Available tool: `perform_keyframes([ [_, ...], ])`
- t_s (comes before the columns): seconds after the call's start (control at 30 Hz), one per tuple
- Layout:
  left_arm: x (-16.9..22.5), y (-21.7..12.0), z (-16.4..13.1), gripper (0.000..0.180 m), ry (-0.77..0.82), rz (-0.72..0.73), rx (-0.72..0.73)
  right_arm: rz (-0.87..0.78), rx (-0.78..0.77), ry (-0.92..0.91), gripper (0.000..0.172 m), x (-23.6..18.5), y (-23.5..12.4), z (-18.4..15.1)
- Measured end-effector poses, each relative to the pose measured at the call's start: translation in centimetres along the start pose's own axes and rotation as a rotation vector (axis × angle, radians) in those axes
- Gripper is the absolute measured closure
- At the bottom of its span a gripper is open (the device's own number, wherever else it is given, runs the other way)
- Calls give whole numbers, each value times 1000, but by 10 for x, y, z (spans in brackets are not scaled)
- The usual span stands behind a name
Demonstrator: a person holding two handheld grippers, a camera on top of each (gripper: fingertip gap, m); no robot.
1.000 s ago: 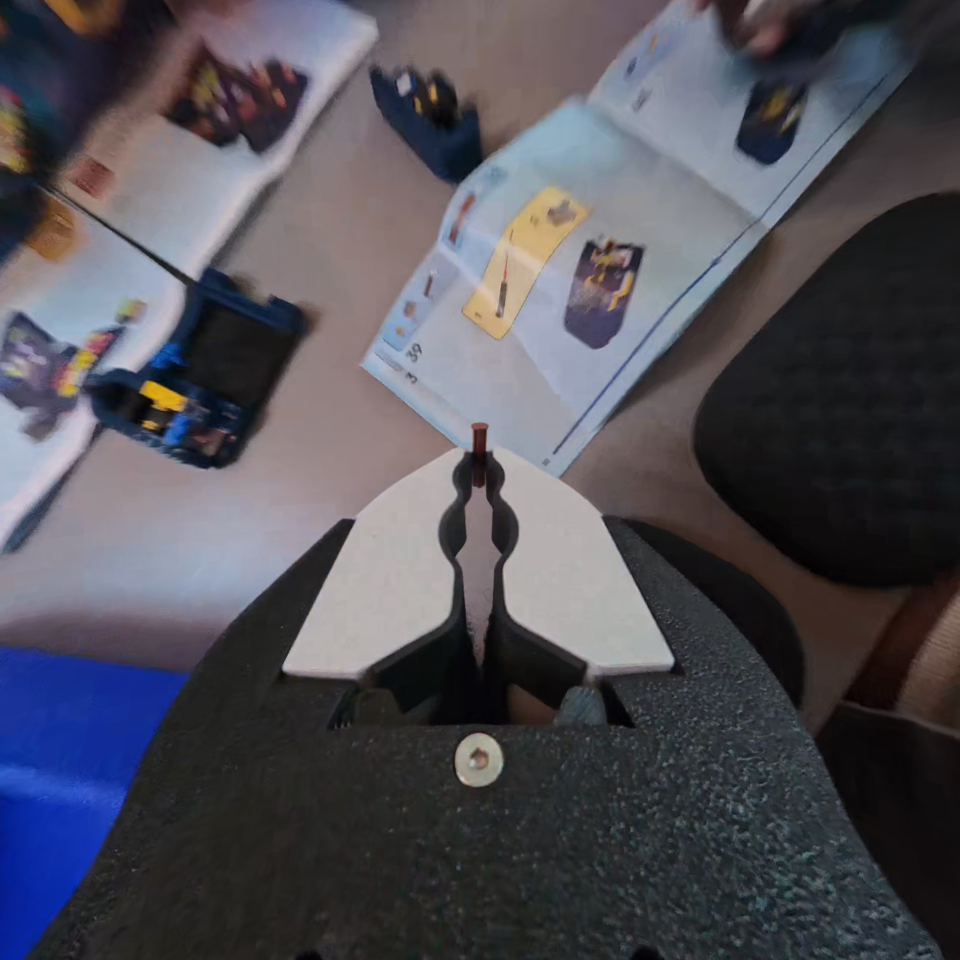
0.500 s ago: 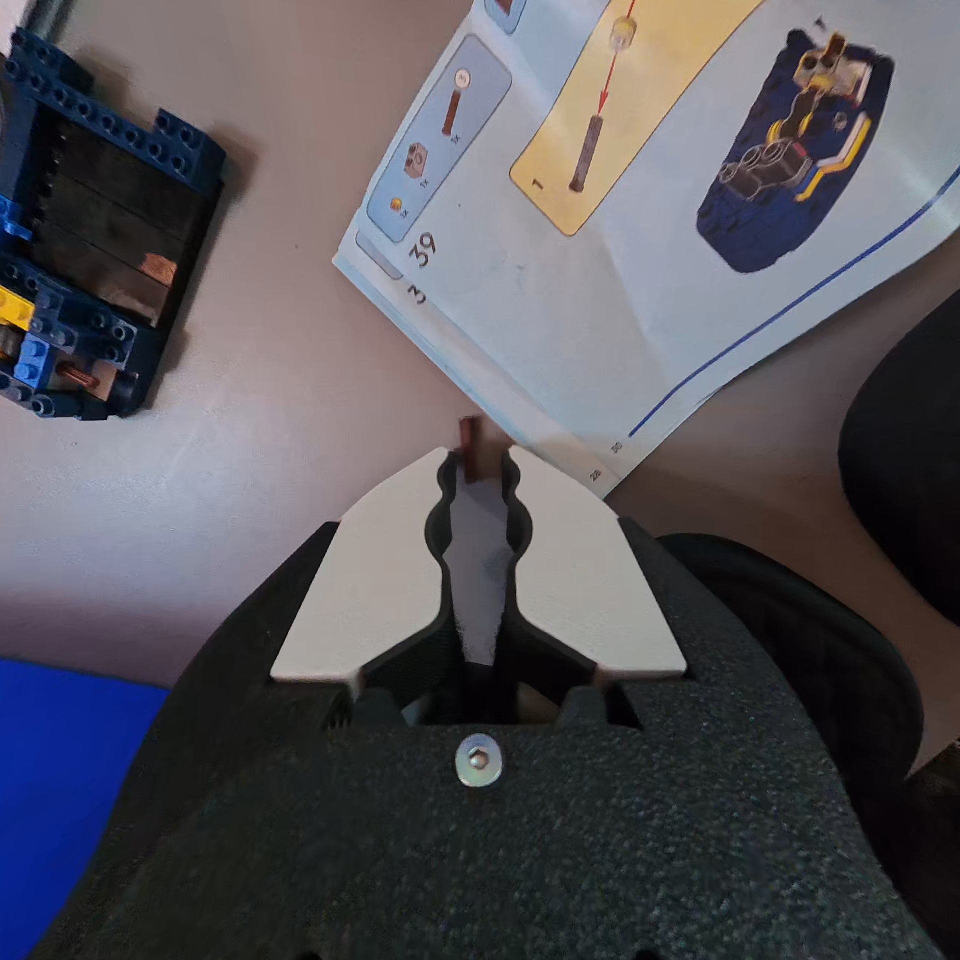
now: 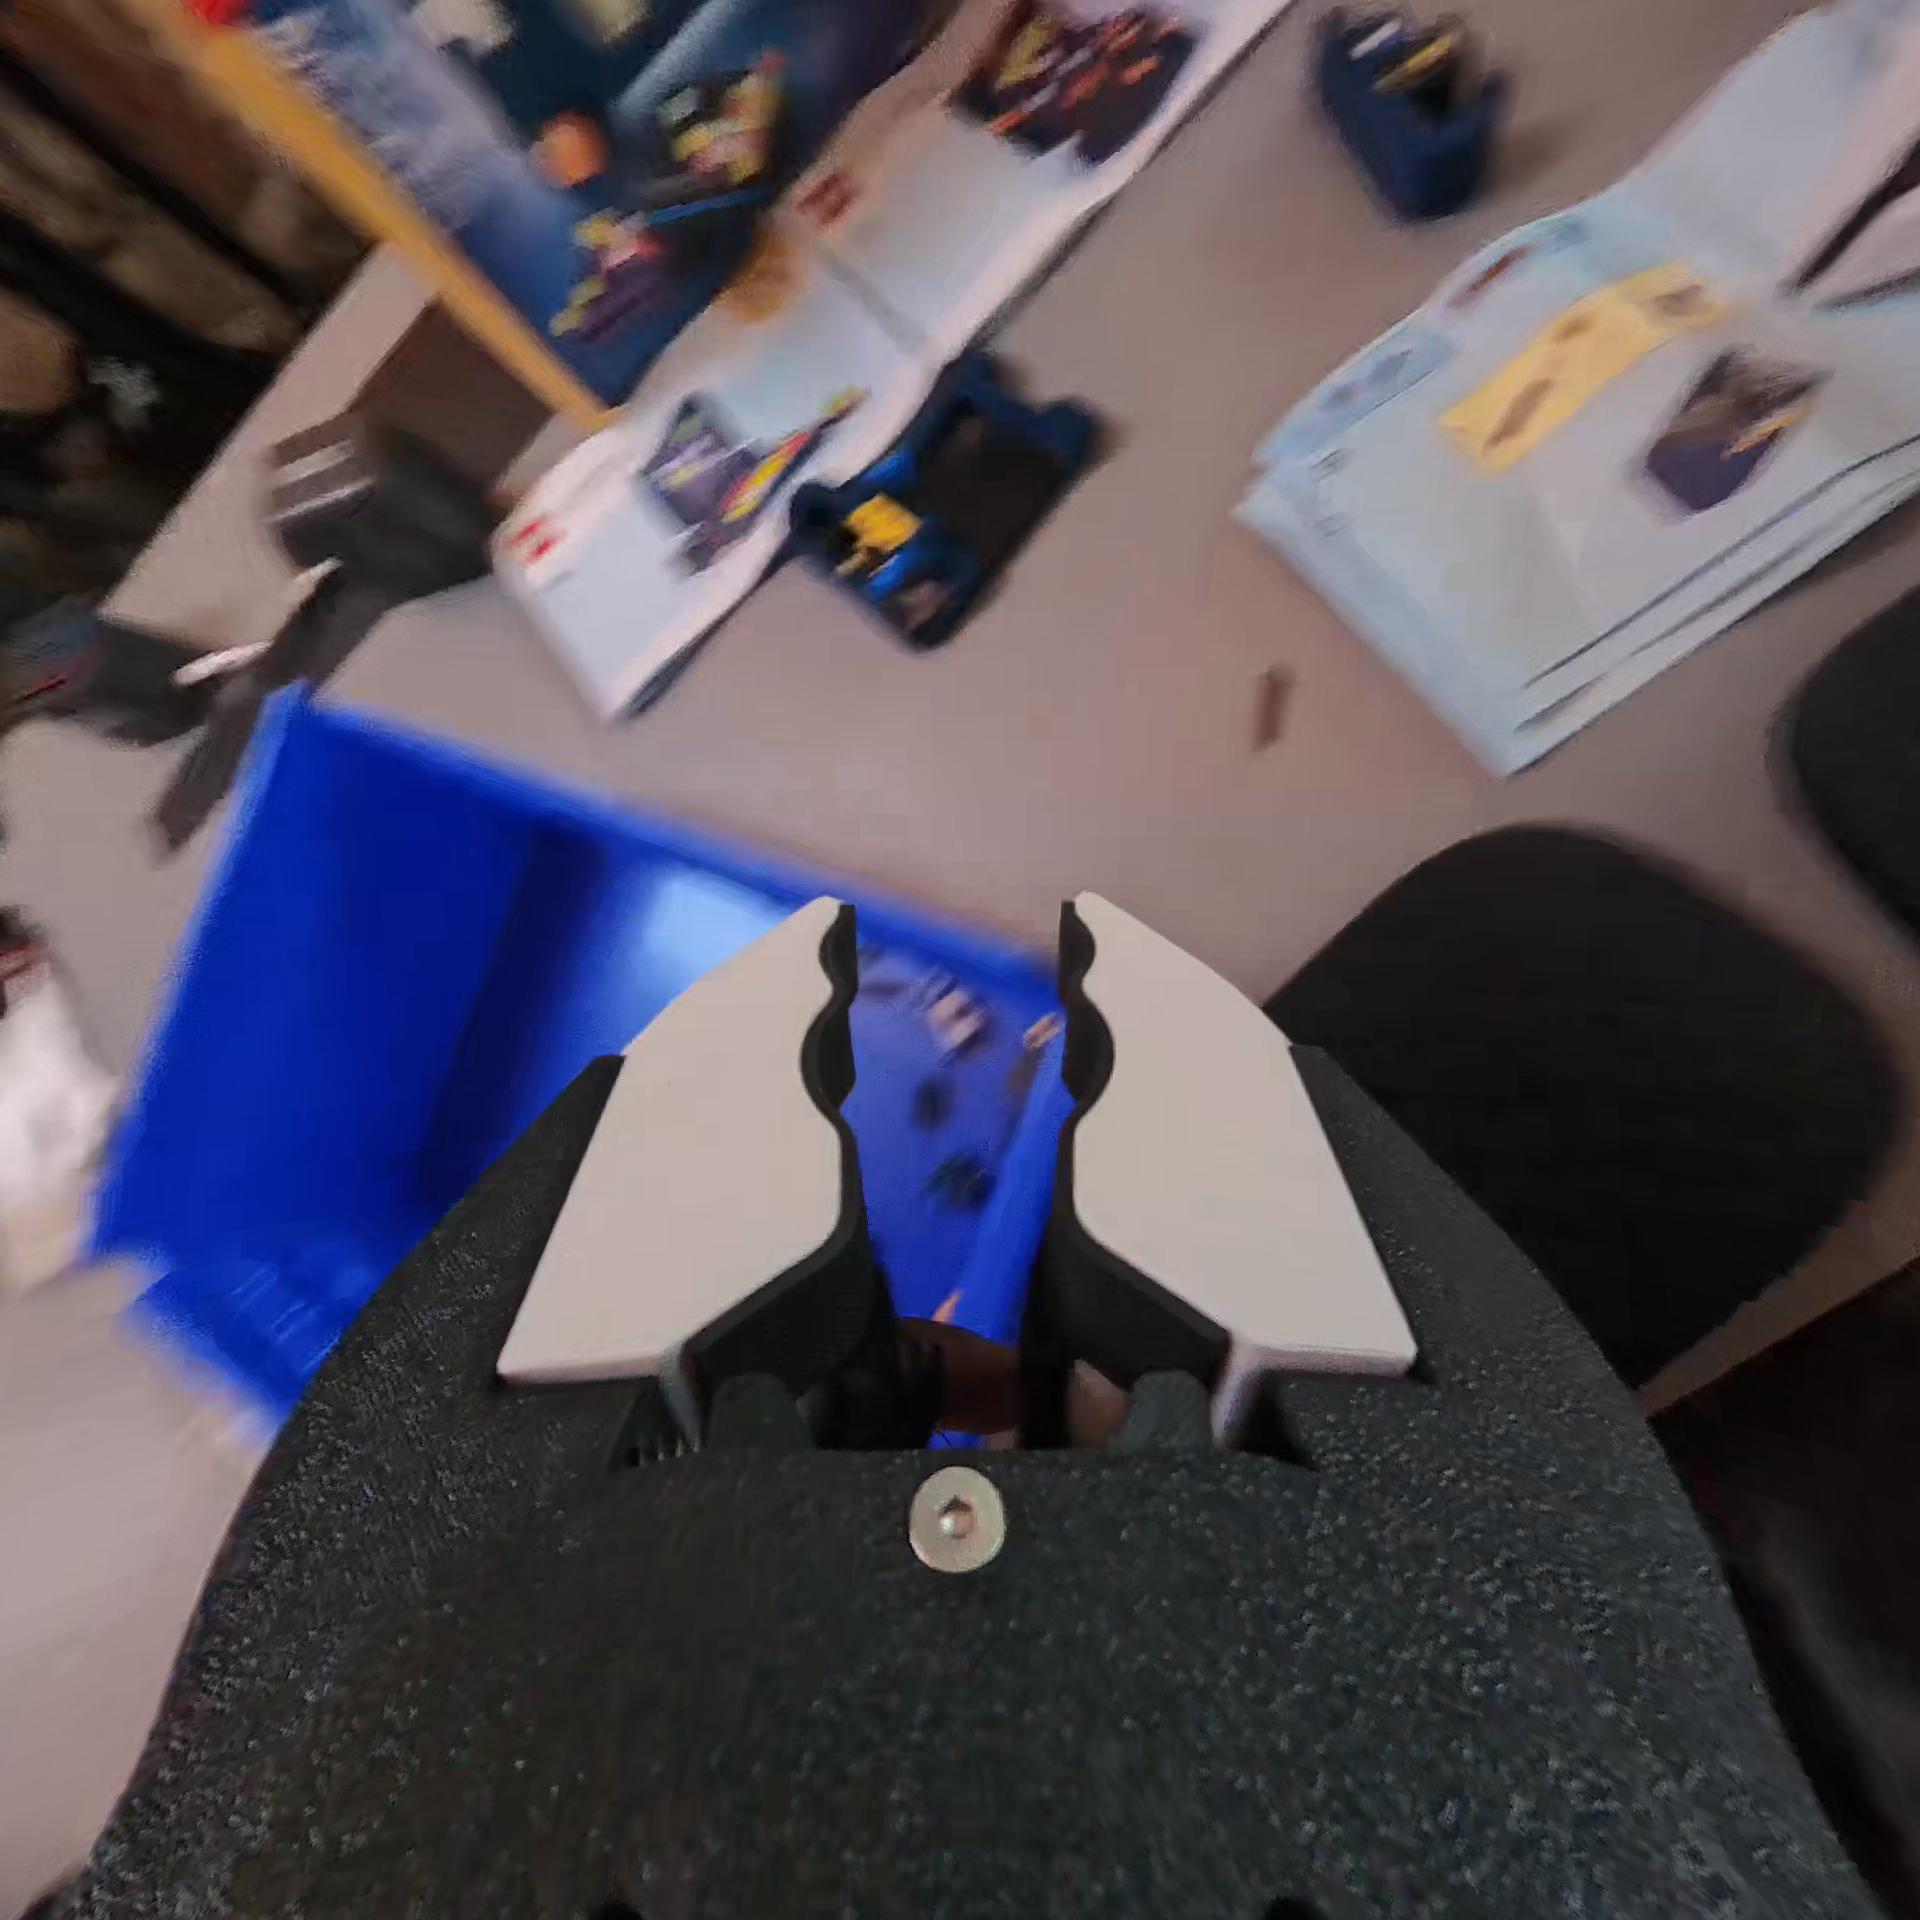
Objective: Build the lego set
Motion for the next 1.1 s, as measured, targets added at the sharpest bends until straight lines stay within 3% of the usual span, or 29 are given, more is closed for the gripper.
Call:
perform_keyframes([
  [0.1,-51,-39,-29,139,-14,126,-154,-3,2,-13,167,-1,0,0],
  [0.3,-106,-47,-65,143,-24,-112,-268,25,2,2,164,0,0,0],
  [0.4,-100,-33,-78,145,32,-220,-309,29,1,9,165,1,0,0],
  [0.53,-61,-8,-93,147,141,-442,-386,8,1,1,168,0,0,0],
  [0.7,-23,20,-124,136,145,-531,-539,26,-9,60,172,5,1,0],
  [0.83,-6,6,-116,150,130,-664,-453,61,-18,133,172,10,2,-1],
  [1.0,-42,-36,-79,157,175,-524,-79,86,-24,191,172,14,3,-1],
  [1.1,-66,-37,-79,164,293,-531,22,76,-24,191,172,13,4,-1],
])
Point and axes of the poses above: each gripper's, where its closed fingertips meet, y out along the fingers, z out of its top, x = y × z across the jaws, the point moved 9 cm from there along -y, back along the fingers, and after that the axes turned 10 degrees about -z, right-handed, at the moved point
